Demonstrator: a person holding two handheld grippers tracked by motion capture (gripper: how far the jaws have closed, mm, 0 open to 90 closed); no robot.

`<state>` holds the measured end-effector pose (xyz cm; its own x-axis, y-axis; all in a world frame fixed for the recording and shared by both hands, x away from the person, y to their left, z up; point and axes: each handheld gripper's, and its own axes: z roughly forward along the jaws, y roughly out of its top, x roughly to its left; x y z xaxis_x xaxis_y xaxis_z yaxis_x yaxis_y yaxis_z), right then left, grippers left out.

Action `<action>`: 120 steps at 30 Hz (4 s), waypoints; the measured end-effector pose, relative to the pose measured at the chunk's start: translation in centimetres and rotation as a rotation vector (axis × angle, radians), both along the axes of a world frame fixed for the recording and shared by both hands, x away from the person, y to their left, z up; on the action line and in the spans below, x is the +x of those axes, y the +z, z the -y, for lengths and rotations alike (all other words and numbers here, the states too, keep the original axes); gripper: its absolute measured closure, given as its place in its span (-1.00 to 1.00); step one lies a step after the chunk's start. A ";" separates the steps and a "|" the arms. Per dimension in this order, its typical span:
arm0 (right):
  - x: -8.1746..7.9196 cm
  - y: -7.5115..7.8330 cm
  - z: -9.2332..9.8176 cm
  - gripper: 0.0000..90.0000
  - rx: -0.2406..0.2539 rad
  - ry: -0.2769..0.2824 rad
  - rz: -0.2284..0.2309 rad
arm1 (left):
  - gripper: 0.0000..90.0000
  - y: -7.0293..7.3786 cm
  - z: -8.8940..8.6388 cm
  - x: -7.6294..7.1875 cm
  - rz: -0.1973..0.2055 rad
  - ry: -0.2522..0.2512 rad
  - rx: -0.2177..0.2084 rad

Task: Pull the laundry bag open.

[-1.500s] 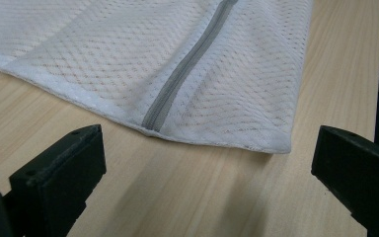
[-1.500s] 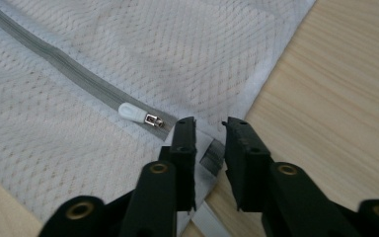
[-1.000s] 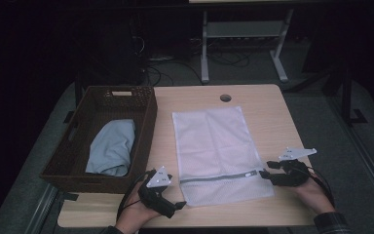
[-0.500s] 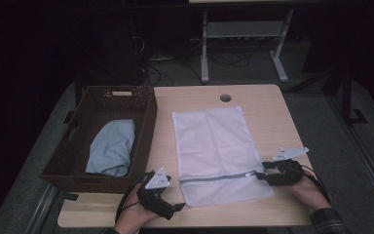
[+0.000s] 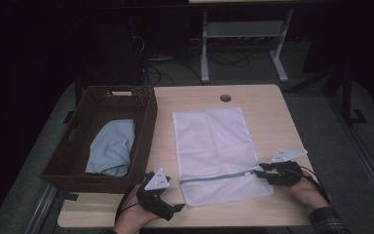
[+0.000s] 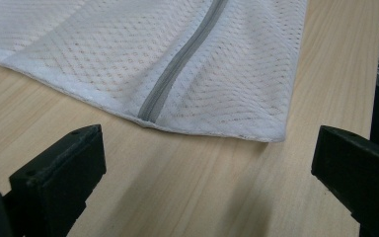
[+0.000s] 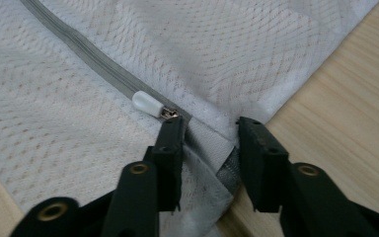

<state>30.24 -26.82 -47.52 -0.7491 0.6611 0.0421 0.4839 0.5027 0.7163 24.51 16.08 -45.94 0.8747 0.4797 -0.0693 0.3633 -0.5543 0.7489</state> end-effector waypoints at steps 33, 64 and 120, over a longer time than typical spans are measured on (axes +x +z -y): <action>0.0 1.1 0.0 0.85 0.098 -0.022 -0.109 | -0.92 1.0 0.9 0.7 0.009 -0.021 -0.061; -2.2 2.6 -0.8 0.85 0.182 -0.035 -0.082 | -0.86 1.4 5.1 2.2 -0.021 -0.049 -0.096; -4.6 3.6 -6.5 0.85 0.236 0.237 -0.016 | 0.32 0.6 10.7 2.1 -0.057 -0.200 -0.174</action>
